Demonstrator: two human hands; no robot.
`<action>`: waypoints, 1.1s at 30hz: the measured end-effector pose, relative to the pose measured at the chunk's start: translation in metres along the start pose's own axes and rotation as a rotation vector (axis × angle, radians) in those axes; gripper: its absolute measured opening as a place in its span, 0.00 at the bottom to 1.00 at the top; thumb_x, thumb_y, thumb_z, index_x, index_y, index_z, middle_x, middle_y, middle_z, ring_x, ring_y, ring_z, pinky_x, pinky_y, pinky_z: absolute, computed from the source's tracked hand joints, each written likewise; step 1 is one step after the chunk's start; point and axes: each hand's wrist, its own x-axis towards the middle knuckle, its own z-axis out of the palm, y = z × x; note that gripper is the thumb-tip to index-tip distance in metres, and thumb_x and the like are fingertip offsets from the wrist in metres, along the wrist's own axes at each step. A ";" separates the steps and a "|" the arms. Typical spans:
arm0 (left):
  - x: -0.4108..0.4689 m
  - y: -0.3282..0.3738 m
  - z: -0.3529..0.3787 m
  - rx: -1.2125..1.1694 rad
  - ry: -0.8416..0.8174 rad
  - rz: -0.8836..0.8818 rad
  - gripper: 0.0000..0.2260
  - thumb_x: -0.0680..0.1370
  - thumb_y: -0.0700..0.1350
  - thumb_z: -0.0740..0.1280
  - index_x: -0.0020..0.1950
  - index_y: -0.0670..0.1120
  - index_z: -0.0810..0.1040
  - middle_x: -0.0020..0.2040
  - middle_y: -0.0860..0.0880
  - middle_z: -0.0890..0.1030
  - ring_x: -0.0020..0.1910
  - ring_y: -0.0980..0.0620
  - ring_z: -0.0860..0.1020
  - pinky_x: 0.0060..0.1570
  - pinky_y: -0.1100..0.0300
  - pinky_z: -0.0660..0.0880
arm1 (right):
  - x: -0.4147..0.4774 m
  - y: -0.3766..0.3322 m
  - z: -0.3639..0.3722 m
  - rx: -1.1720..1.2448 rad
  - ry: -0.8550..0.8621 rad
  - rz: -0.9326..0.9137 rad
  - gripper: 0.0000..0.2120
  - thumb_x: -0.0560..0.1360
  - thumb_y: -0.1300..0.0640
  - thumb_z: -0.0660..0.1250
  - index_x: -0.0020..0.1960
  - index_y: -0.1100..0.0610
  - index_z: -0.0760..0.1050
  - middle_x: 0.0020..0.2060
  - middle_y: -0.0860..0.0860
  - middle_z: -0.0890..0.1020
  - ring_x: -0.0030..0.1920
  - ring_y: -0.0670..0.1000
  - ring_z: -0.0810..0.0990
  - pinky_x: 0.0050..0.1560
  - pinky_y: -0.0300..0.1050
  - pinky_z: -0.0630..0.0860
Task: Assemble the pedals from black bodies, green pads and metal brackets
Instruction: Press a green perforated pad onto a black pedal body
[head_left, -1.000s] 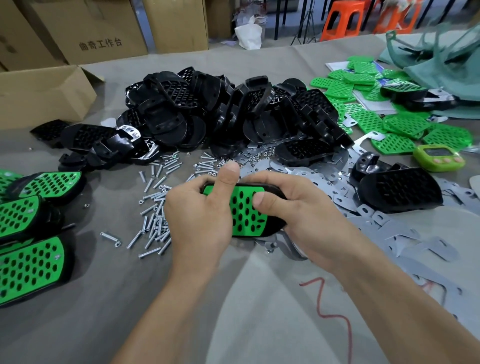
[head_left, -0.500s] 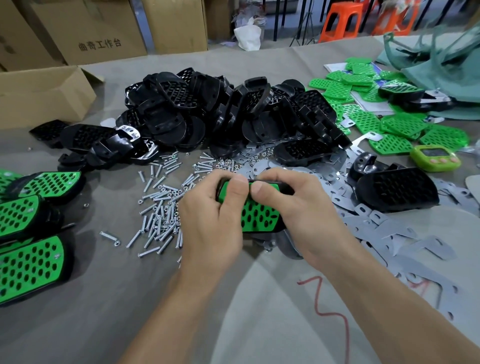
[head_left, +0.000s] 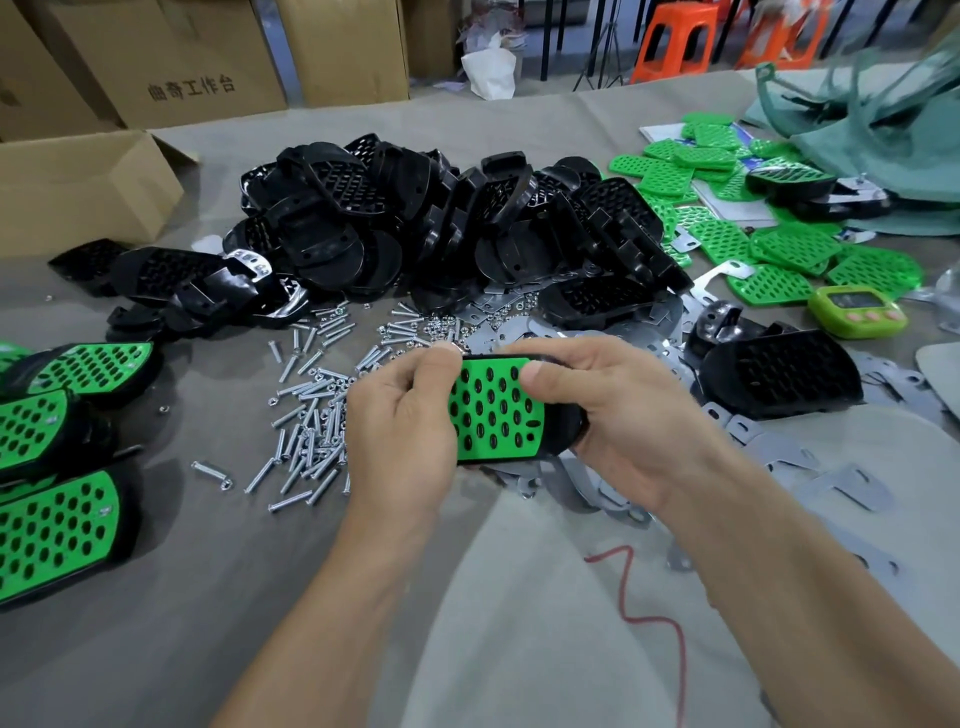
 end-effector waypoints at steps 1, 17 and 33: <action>0.000 -0.001 -0.001 -0.028 -0.018 -0.029 0.22 0.70 0.61 0.66 0.36 0.40 0.73 0.31 0.46 0.71 0.31 0.48 0.71 0.29 0.47 0.67 | 0.000 0.001 0.002 0.001 0.012 0.005 0.12 0.80 0.69 0.61 0.58 0.66 0.82 0.53 0.71 0.82 0.56 0.74 0.80 0.57 0.78 0.74; 0.001 0.010 -0.008 -0.025 -0.035 0.199 0.10 0.71 0.51 0.68 0.49 0.58 0.87 0.50 0.56 0.86 0.52 0.58 0.82 0.52 0.65 0.75 | 0.007 0.010 0.002 -0.276 0.034 -0.449 0.27 0.72 0.79 0.63 0.56 0.51 0.82 0.49 0.51 0.86 0.53 0.52 0.85 0.54 0.55 0.83; -0.004 0.015 -0.011 -0.277 -0.189 0.041 0.12 0.72 0.42 0.71 0.54 0.46 0.87 0.46 0.47 0.87 0.46 0.51 0.82 0.48 0.56 0.78 | 0.000 -0.001 -0.001 -0.248 0.137 -0.498 0.21 0.73 0.73 0.67 0.55 0.50 0.84 0.46 0.48 0.88 0.49 0.50 0.87 0.49 0.45 0.83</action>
